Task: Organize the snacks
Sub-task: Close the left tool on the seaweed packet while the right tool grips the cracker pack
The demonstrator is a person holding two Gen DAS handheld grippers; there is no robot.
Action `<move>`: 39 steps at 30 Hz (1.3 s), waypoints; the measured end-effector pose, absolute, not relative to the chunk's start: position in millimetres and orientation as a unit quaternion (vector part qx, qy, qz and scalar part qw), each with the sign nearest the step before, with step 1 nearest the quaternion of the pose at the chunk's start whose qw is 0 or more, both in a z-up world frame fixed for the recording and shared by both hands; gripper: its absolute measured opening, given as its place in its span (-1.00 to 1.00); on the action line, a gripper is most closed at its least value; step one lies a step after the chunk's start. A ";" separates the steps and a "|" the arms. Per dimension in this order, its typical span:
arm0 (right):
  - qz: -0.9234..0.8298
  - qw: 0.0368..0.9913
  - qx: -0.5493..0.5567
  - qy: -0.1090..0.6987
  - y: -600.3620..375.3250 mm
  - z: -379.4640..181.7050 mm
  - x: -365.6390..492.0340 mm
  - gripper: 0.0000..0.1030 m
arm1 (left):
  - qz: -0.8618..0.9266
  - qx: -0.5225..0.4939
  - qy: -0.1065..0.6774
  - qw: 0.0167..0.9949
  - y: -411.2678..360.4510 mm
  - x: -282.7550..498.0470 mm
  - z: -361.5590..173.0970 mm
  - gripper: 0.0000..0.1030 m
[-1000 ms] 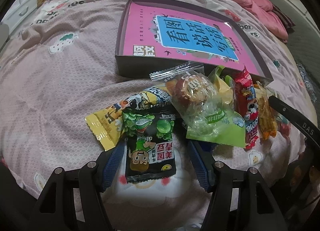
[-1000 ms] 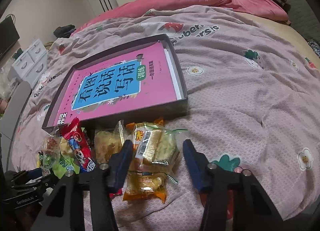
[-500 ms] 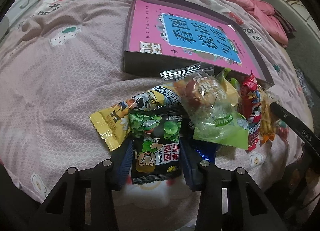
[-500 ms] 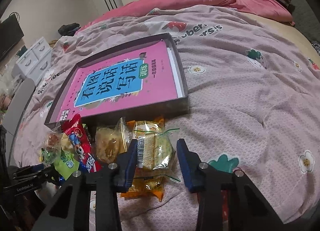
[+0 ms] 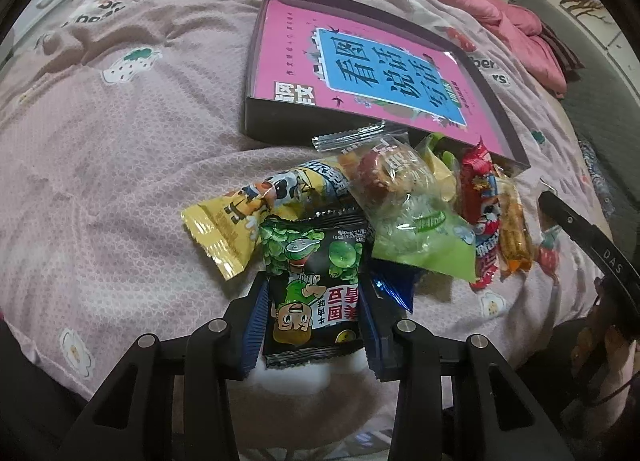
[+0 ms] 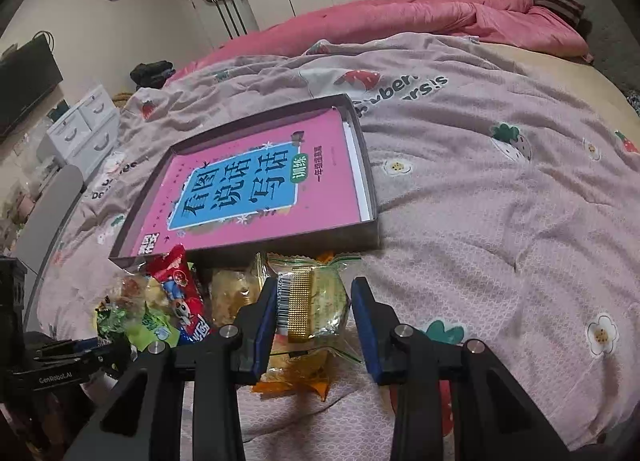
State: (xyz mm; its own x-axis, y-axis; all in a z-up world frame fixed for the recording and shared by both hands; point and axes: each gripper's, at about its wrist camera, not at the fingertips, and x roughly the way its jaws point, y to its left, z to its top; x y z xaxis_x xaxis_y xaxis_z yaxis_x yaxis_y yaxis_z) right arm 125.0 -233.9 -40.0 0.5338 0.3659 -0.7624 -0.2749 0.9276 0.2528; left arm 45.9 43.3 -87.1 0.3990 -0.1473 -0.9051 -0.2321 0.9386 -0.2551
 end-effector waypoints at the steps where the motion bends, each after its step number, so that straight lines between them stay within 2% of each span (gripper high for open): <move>1: 0.184 0.875 0.051 0.445 -234.1 -38.9 124.1 -0.28 | 0.026 -0.172 0.546 0.820 43.3 44.5 -85.5 -0.17; 14: 0.183 0.889 0.043 0.419 -235.4 -23.5 115.5 -0.28 | 0.027 -0.159 0.498 0.852 49.6 26.2 -48.6 -0.17; 39: 0.204 0.921 0.030 0.331 -229.9 22.2 117.8 -0.28 | 0.031 -0.148 0.436 0.887 52.7 58.9 -5.6 -0.17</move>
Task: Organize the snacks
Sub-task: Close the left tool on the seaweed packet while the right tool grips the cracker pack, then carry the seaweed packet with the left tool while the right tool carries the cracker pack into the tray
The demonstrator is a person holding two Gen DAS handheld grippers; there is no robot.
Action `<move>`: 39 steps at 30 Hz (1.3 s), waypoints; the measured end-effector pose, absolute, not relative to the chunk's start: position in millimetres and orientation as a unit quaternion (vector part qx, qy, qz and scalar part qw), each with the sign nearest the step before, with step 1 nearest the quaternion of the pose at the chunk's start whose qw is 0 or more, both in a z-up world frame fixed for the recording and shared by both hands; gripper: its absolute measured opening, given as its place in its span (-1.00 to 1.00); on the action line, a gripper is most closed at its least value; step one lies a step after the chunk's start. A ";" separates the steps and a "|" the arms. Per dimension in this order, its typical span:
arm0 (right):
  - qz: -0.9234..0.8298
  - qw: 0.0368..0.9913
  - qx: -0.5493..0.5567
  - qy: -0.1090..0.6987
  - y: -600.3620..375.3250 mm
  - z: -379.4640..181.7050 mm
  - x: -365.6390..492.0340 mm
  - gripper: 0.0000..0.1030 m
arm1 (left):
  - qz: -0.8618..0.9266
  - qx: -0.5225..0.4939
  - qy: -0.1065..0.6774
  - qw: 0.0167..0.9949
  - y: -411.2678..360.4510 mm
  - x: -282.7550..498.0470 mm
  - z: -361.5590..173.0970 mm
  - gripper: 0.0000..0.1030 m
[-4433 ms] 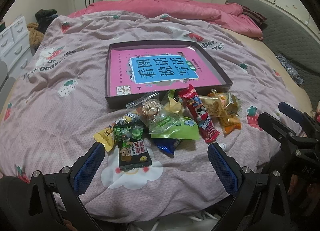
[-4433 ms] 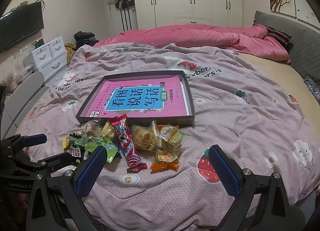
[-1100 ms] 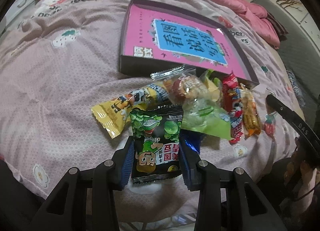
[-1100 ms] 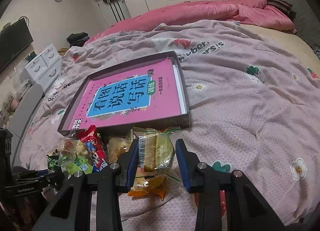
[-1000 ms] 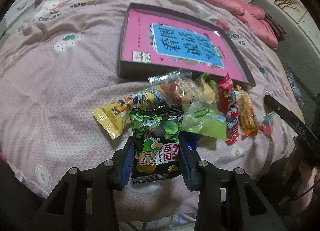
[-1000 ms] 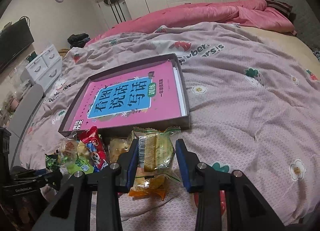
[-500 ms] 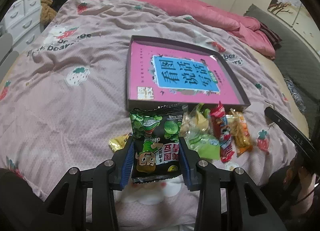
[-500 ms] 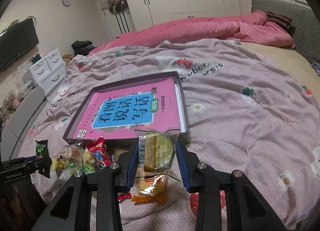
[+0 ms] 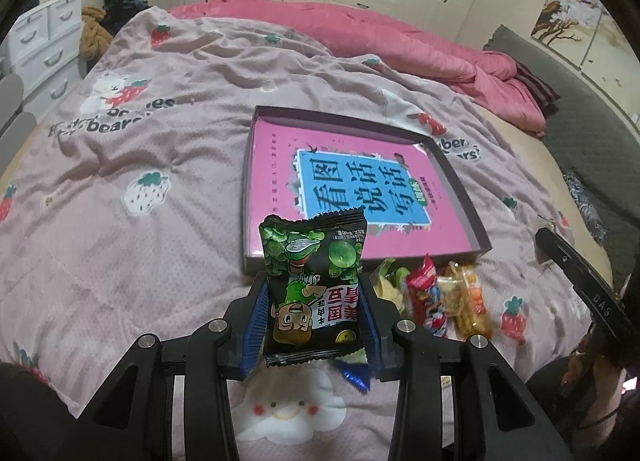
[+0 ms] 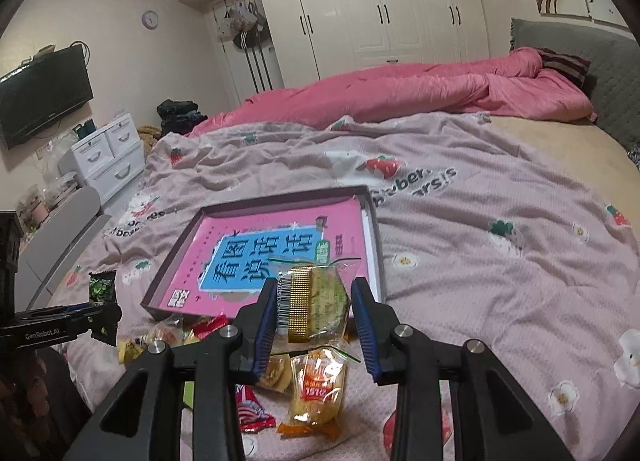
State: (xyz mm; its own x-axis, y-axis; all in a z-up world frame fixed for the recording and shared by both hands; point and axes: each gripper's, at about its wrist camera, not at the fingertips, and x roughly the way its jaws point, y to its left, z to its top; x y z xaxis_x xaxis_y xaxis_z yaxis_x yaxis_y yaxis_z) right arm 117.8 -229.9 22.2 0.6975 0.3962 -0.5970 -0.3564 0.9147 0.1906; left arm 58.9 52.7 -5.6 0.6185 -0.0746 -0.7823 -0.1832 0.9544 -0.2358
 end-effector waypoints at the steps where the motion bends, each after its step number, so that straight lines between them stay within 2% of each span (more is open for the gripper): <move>1: 0.204 0.922 0.029 0.327 -230.3 23.8 118.8 -0.28 | 0.031 -0.149 0.433 0.888 53.0 61.4 -3.4 -0.17; 21: 0.223 0.927 0.017 0.302 -218.9 30.9 136.2 -0.28 | 0.029 -0.144 0.410 0.900 53.2 102.2 11.8 -0.17; 39: 0.225 0.923 0.021 0.312 -215.1 18.6 172.1 -0.28 | 0.036 -0.134 0.428 0.893 57.2 145.5 -10.9 -0.17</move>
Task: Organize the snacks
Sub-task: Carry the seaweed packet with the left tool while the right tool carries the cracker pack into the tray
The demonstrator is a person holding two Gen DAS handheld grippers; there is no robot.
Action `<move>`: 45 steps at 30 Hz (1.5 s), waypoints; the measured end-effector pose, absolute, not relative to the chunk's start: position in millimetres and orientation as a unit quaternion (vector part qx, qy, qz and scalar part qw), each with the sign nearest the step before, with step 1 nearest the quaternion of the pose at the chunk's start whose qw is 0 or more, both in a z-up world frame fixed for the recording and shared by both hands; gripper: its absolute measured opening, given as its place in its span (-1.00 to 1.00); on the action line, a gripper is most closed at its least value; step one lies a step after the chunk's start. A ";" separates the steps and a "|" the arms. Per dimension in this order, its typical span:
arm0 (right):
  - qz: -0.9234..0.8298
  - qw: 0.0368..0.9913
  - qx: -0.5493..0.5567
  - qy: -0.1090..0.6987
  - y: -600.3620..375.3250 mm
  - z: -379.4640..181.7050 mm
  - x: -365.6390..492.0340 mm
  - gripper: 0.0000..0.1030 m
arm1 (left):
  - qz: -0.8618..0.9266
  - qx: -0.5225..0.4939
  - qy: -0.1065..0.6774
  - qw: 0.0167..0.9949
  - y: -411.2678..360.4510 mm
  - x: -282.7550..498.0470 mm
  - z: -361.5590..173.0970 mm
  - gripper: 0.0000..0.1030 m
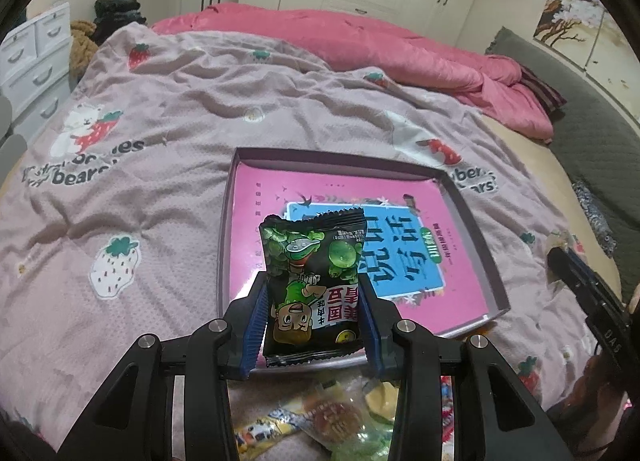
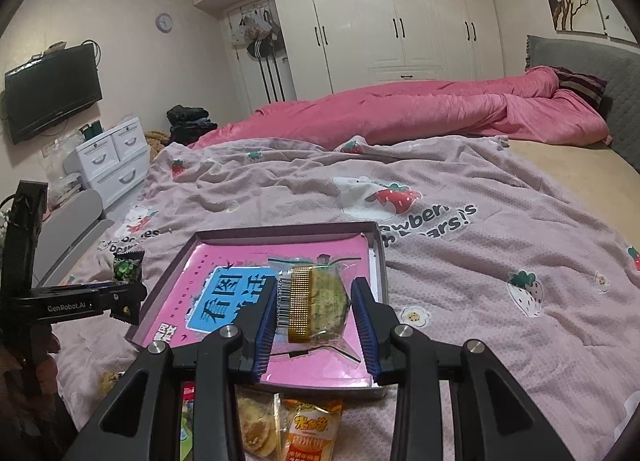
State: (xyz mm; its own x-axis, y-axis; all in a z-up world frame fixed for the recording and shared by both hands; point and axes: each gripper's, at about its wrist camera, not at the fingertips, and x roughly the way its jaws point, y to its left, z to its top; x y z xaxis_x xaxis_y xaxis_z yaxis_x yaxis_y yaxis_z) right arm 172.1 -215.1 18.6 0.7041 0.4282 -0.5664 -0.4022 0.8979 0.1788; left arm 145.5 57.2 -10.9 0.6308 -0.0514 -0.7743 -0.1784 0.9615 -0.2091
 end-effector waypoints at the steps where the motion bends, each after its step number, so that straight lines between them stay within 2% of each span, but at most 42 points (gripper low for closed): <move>1: 0.224 0.922 0.020 0.314 -214.7 17.3 173.6 -0.28 | 0.034 -0.135 0.430 0.892 57.3 148.2 -13.5 -0.17; 29: 0.217 0.897 0.007 0.386 -197.7 -32.1 210.1 -0.28 | 0.034 -0.115 0.473 0.873 59.6 180.6 -70.1 -0.17; 45: 0.216 0.883 0.028 0.417 -197.8 -52.9 216.7 -0.28 | 0.023 -0.096 0.486 0.868 48.8 182.0 -81.1 -0.17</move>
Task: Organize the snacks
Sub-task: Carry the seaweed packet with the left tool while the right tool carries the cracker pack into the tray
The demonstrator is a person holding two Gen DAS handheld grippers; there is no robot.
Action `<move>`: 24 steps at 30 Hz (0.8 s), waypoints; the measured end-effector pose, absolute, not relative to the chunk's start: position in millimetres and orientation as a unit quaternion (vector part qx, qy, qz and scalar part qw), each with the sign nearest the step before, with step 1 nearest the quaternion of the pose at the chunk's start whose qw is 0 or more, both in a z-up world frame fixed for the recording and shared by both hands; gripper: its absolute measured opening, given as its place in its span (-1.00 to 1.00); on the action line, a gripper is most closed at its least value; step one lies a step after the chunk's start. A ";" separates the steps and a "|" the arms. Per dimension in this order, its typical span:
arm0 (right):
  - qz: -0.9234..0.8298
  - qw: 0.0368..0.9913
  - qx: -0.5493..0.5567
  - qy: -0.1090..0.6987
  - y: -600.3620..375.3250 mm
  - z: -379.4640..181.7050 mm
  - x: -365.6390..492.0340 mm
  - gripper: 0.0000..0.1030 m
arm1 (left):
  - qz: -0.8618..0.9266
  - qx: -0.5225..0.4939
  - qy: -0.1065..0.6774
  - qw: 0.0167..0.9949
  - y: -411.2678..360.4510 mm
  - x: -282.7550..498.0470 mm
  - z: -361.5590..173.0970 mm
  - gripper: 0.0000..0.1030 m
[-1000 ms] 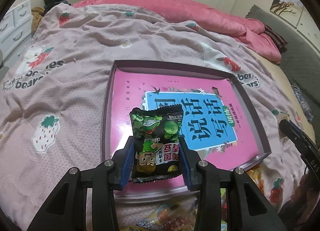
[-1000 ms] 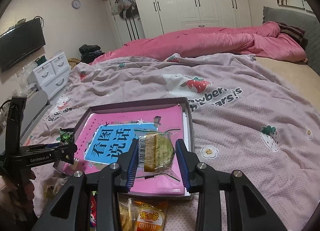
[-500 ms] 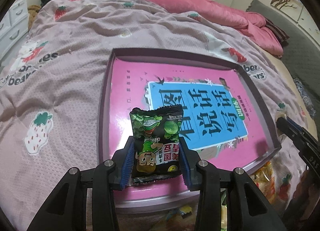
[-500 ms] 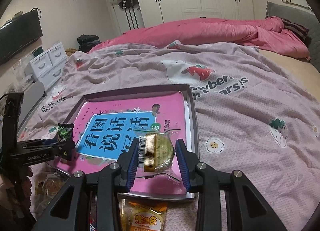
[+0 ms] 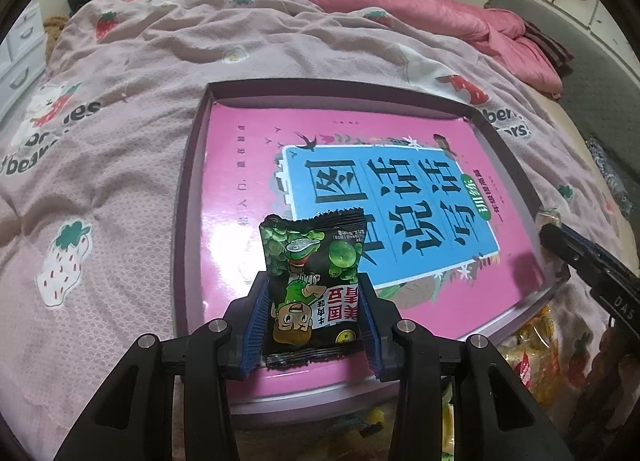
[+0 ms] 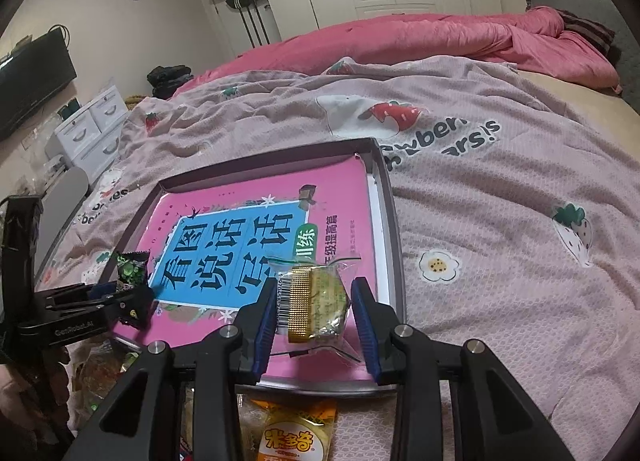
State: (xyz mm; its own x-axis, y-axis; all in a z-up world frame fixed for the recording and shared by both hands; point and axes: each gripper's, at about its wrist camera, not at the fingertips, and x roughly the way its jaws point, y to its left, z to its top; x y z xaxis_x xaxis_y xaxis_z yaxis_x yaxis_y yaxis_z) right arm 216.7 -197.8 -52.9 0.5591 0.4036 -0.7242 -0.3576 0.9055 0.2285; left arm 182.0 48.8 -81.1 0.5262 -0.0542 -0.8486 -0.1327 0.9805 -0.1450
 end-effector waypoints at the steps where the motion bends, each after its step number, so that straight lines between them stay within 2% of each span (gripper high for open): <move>1: 0.215 0.882 0.026 0.418 -197.3 -54.1 216.6 -0.28 | 0.022 -0.093 0.486 0.869 47.8 182.0 -81.1 -0.17; 24: 0.191 0.882 -0.002 0.431 -194.9 -64.6 217.3 -0.27 | 0.019 -0.085 0.493 0.866 45.6 176.6 -78.2 -0.15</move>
